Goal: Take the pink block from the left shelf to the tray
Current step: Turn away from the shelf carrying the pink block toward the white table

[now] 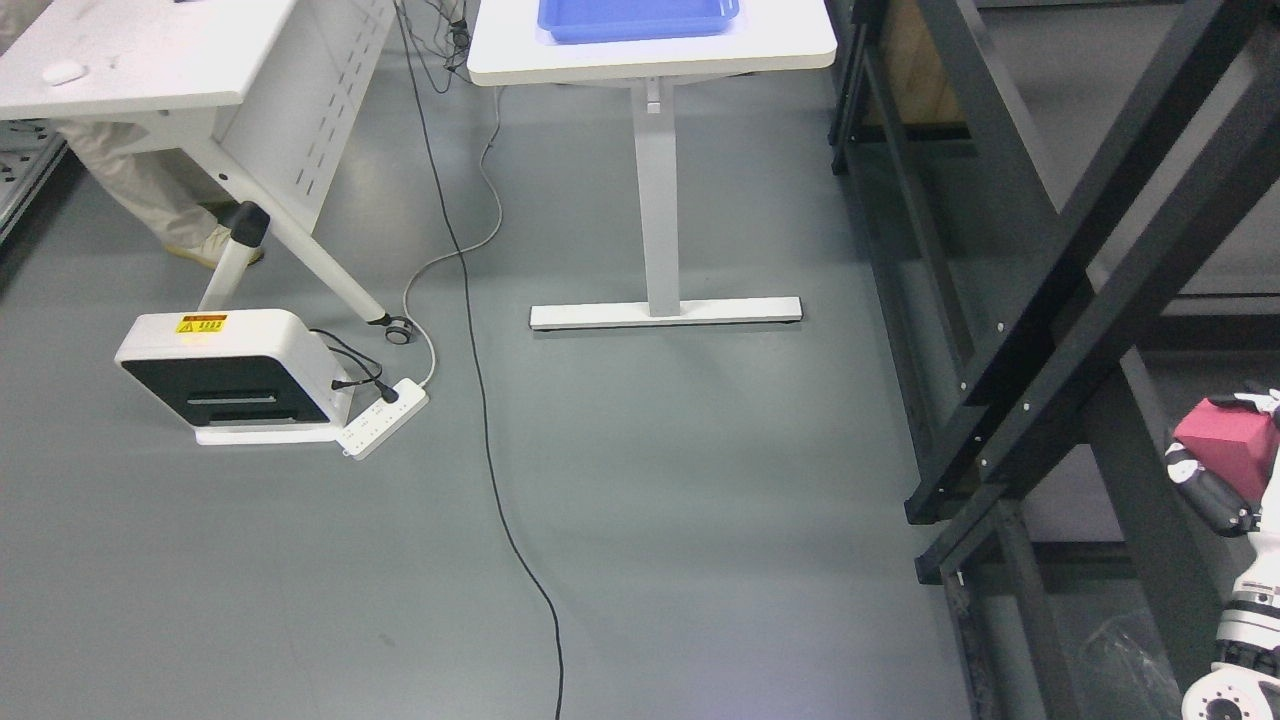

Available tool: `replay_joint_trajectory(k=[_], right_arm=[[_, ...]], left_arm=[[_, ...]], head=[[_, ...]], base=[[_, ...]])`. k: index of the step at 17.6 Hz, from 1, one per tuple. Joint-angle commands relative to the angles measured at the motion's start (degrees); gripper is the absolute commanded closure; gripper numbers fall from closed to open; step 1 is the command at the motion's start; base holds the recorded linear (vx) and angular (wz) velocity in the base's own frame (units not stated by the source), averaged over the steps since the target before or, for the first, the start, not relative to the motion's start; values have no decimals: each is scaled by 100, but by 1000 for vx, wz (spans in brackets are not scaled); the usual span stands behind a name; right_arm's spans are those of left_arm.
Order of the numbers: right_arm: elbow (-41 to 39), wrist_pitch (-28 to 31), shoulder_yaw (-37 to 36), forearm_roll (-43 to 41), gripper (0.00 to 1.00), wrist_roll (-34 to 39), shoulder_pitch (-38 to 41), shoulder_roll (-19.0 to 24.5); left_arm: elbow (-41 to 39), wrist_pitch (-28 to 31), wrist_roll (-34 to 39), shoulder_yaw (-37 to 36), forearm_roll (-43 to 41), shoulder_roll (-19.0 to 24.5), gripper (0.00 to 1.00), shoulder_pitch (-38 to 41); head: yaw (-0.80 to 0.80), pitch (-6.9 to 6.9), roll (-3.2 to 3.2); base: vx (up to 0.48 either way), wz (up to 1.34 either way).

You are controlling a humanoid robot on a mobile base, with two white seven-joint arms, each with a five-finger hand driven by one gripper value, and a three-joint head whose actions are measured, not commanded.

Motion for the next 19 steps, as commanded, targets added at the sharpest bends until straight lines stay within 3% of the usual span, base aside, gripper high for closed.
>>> replay_joint_trajectory(k=[1,9,19], right_arm=[[-3,-86,-133,-32,98,-56,0,11],[-240,-1448,-590,-586,97,-100,123,485],[-275,-1493,-555,-586,97,-100,184,500]], left_arm=[[0,-5,-2,0,-9,100,0,52],[0,-5,-2,0,-9,100,0,52],[0,-5,-2,0,-9,100,0,52]], head=[[0,0,0],[0,0,0],[0,0,0]], base=[[-29,268],[-22,170],[-20,211]])
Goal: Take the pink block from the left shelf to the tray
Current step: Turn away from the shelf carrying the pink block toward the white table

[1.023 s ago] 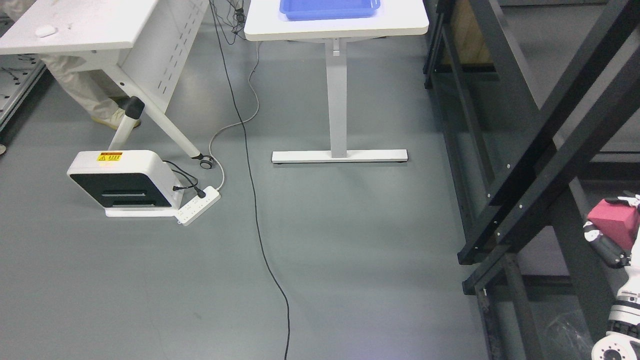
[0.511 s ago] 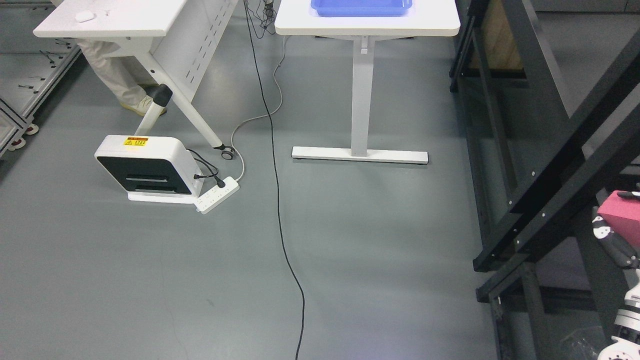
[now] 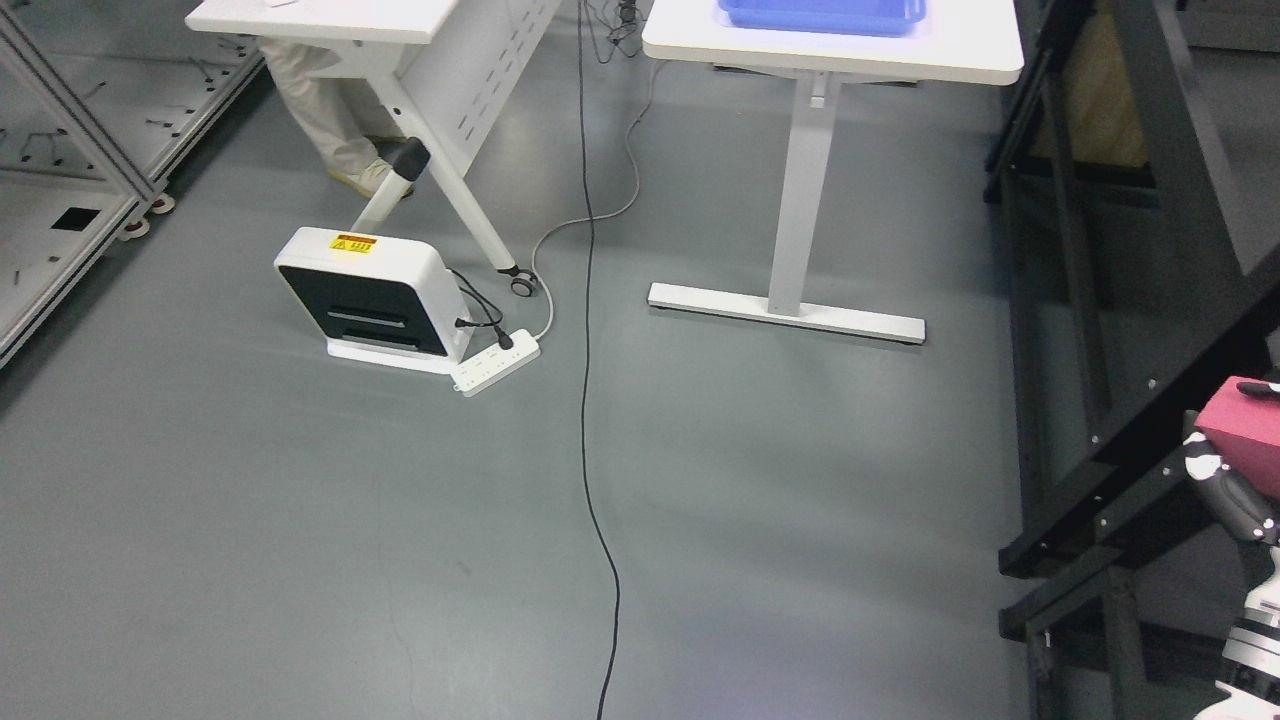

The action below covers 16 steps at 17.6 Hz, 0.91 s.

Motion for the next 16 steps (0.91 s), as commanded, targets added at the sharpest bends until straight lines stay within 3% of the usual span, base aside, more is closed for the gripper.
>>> replay_joint_trajectory(k=[1,16], right_arm=[[-99,-10,-106,-24,97,25,64,63],[-873,-299,-97,-217,97,16,73,63]], left_arm=[[0,-5,-2,0,-9,100,0,54],[0,-5,-2,0,-9,100,0,54]], head=[[0,0,0],[0,0,0]], base=[[-24,358],[51,125]])
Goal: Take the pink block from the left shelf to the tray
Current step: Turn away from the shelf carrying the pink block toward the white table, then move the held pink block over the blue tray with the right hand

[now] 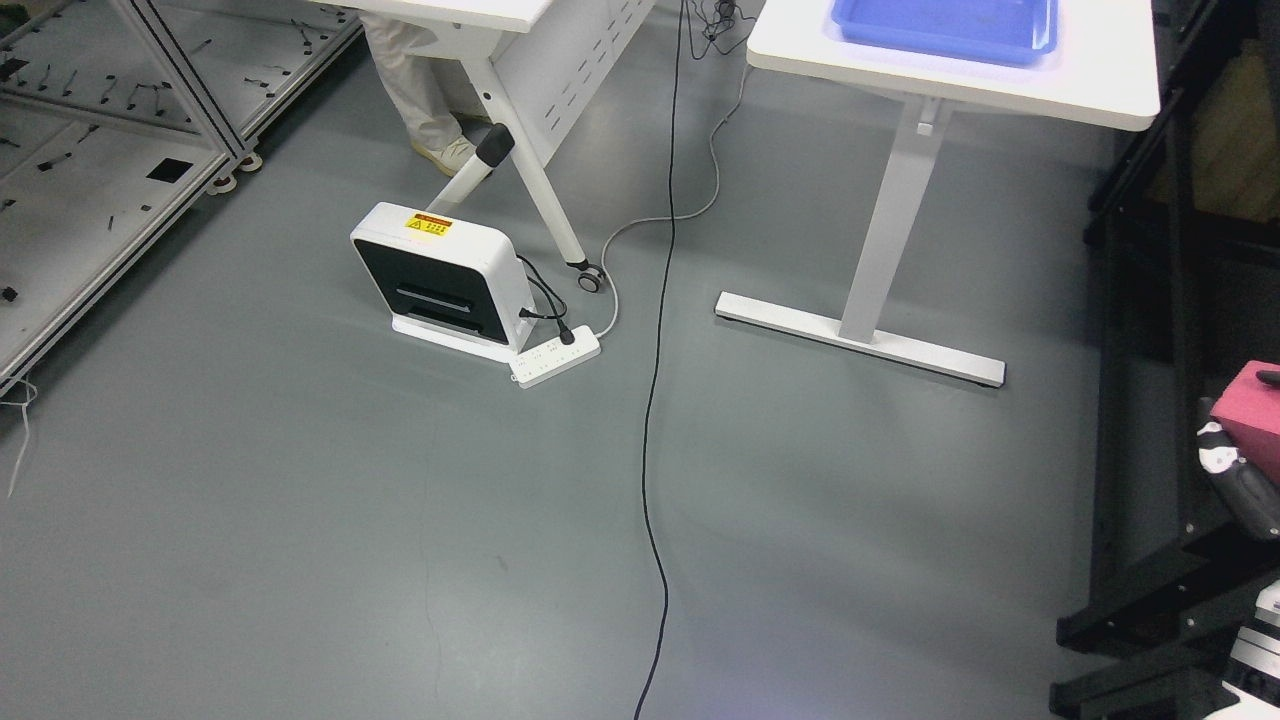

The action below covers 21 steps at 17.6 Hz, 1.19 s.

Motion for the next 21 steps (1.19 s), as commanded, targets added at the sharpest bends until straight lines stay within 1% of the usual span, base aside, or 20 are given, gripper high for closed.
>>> replay_joint_trajectory(k=[1,8,16,19,21], right_arm=[[-430,-89,-27,-105,97,3,24,-67],[-430,-116,-27,-149,97,3,33,-67],[-430,-108,131,-149,97,56,121,-67],[-430,-116,280,-149,97,170,235,-67],[-430,-160,394,-149,97,520,279,-67]], left_arm=[[0,-5,-2,0,-9,100,0,52],[0,-5,-2,0,-9,100,0,52],[0,-5,-2,0,-9,100,0,52],[0,-5,-2,0,-9,100,0,52],[0,-5,-2,0,-9,100,0,52]], head=[[0,0,0],[0,0,0],[0,0,0],[0,0,0],[0,0,0]], base=[[171,226],[265,75],[382,-197],[383,-139],[347,4]])
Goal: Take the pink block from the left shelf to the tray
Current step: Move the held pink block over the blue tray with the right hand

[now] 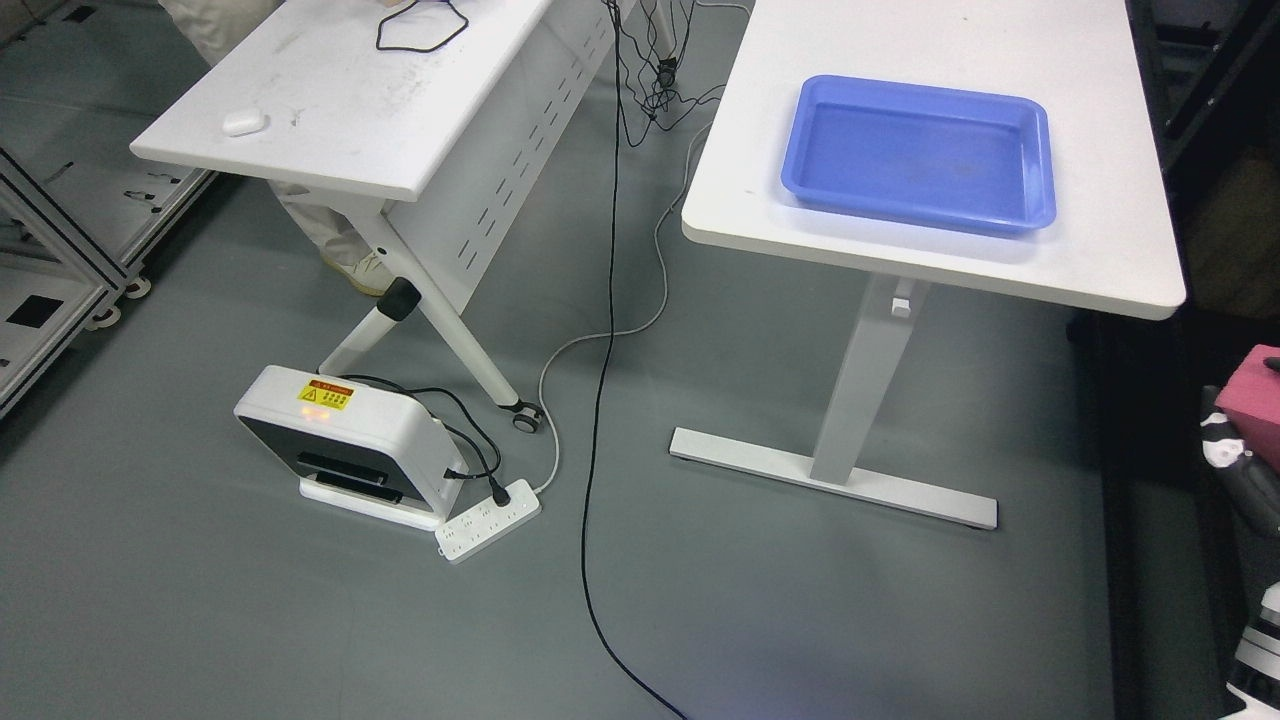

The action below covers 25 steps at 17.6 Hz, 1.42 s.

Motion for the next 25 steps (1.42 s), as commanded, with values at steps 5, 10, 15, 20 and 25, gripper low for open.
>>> replay_joint_trajectory(k=[5,10,15,20,25], right_arm=[[-48,-106,639,6,96,925,183,-95],[-21,68,701,76,96,1021,122,-95],[-12,148,824,85,96,1303,140,-95],[49,175,912,67,94,2083,157,-95],[67,342,904,-3,87,2420,157,-95]], left_arm=[[0,-12,-2,0,-9,100,0,54],[0,-11,-2,0,-9,100,0,54],[0,-3,-2,0,-9,100,0,54],[0,-12,-2,0,-9,100,0,54],[0,-12,-2,0,-9,100,0,54]], head=[[0,0,0],[0,0,0],[0,0,0],[0,0,0],[0,0,0]], base=[[355,175],[337,119],[328,-91],[255,-79],[132,2]])
